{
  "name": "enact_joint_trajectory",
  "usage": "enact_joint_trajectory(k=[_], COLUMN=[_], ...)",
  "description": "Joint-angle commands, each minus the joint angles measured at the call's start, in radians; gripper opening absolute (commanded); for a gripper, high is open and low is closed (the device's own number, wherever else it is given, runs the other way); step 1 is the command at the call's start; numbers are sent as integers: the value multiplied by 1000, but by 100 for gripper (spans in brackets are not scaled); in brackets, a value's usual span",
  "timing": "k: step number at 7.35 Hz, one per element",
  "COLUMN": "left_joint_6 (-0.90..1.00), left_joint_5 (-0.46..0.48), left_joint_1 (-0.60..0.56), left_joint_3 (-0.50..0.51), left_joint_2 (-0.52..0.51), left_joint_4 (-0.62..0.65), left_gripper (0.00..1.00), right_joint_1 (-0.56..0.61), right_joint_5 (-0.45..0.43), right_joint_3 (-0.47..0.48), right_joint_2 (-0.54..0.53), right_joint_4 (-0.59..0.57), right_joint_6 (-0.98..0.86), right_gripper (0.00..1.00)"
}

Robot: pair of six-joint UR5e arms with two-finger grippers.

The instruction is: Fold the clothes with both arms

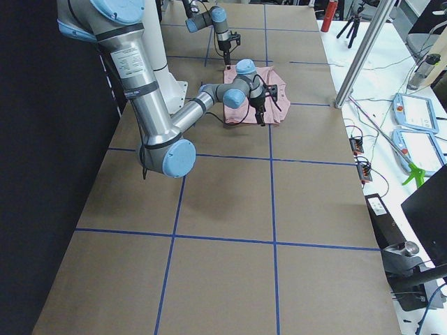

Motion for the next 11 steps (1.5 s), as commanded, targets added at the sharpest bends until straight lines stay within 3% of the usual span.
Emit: enact_joint_trajectory(k=[1,2,3,4,7,8,10,11], left_joint_6=[1,3,4,7,181,316,478,559], left_joint_5=[2,2,0,2,-3,-3,-6,-6], left_joint_1=[8,10,21,31,-1,-87,-250,-333], left_joint_3=[5,5,5,5,-13,-1,141,274], left_joint_2=[2,2,0,2,41,37,-27,-143], left_joint_4=[6,6,6,6,-2,-4,-83,-94], left_gripper=[48,40,6,0,0,0,0,0], right_joint_1=[0,0,0,0,-1,-1,-1,-1], right_joint_5=[0,0,-2,0,0,-2,-3,-3], right_joint_3=[-1,-1,-1,-1,-4,-7,-10,-11], right_joint_2=[-2,-2,-3,-3,-2,-2,-2,0], right_joint_4=[0,0,0,0,0,0,-2,-3], right_joint_6=[1,1,4,6,6,7,10,10], right_gripper=[100,100,100,100,100,100,100,100])
